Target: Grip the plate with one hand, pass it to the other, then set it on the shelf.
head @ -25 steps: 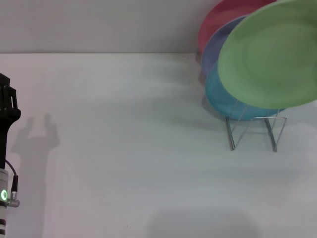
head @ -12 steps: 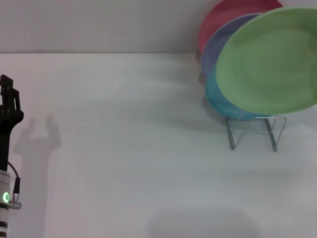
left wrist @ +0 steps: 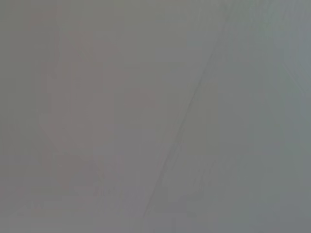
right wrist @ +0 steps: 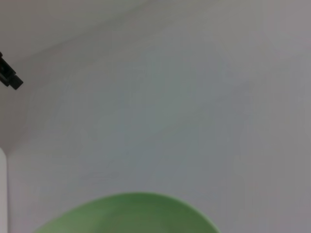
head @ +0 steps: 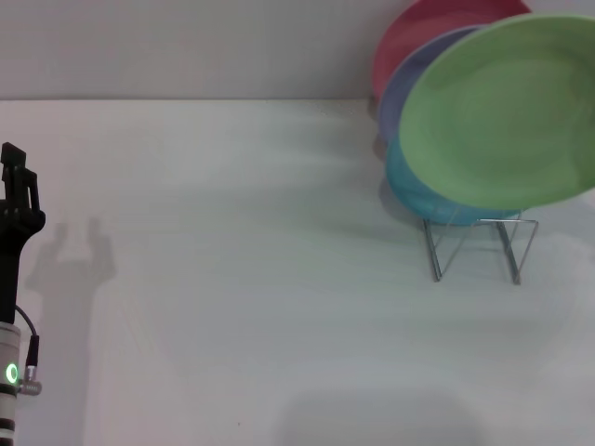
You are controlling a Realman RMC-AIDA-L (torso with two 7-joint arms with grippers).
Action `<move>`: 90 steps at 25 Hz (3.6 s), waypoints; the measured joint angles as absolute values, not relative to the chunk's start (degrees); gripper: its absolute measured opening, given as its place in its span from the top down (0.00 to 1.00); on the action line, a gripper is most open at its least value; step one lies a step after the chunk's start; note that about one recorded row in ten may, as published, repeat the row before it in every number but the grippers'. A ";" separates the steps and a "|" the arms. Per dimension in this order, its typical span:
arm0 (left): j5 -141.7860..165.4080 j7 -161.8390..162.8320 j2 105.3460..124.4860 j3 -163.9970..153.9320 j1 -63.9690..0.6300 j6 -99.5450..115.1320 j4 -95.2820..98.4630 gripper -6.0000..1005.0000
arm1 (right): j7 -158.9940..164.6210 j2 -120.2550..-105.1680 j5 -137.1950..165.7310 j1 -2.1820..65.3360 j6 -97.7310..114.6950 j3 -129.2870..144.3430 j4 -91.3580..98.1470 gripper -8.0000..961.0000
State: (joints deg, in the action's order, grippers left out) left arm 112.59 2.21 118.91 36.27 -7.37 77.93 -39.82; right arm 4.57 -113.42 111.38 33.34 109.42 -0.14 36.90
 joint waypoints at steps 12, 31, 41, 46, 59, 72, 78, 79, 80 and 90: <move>112.74 2.19 118.78 36.30 -7.26 77.96 -40.74 0.59 | 3.88 -114.70 111.19 33.10 108.54 0.81 38.84 0.97; 112.72 2.21 118.56 36.30 -7.26 77.96 -40.48 0.59 | 7.04 -116.66 109.97 32.13 108.68 2.28 41.77 0.91; 112.64 2.24 118.55 36.40 -7.64 77.85 -40.16 0.59 | 12.50 -116.65 108.63 32.79 109.53 2.89 41.00 0.91; 112.66 2.25 118.50 36.48 -7.65 77.87 -40.03 0.58 | 19.49 -116.20 106.02 32.96 111.39 2.96 40.88 0.91; 113.12 2.81 118.43 36.83 -9.14 82.70 -32.99 0.56 | 45.13 -115.74 77.26 24.02 109.05 2.30 29.36 0.91; 114.43 9.48 118.08 37.98 -14.95 87.93 -14.83 0.51 | 49.15 -118.84 63.99 16.12 88.54 -5.06 15.55 0.76; 114.52 9.71 117.95 39.10 -14.86 89.31 -11.30 0.36 | 43.56 -118.98 61.95 17.47 88.47 -10.23 9.82 0.49; 114.51 9.72 117.95 39.10 -14.87 89.60 -10.86 0.33 | 42.51 -119.00 61.94 18.03 88.32 -10.61 9.09 0.49; 114.52 9.73 117.94 39.11 -14.86 89.77 -10.63 0.30 | 41.32 -119.00 61.94 18.57 88.05 -10.87 8.29 0.49; 114.30 9.34 117.94 39.82 -16.77 89.53 -7.50 0.16 | 34.81 -119.08 61.87 20.65 87.50 -14.17 4.04 0.48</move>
State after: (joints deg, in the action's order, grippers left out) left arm 114.30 9.34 117.94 39.82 -16.77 89.53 -7.50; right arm 34.81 -119.08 61.87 20.65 87.50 -14.17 4.04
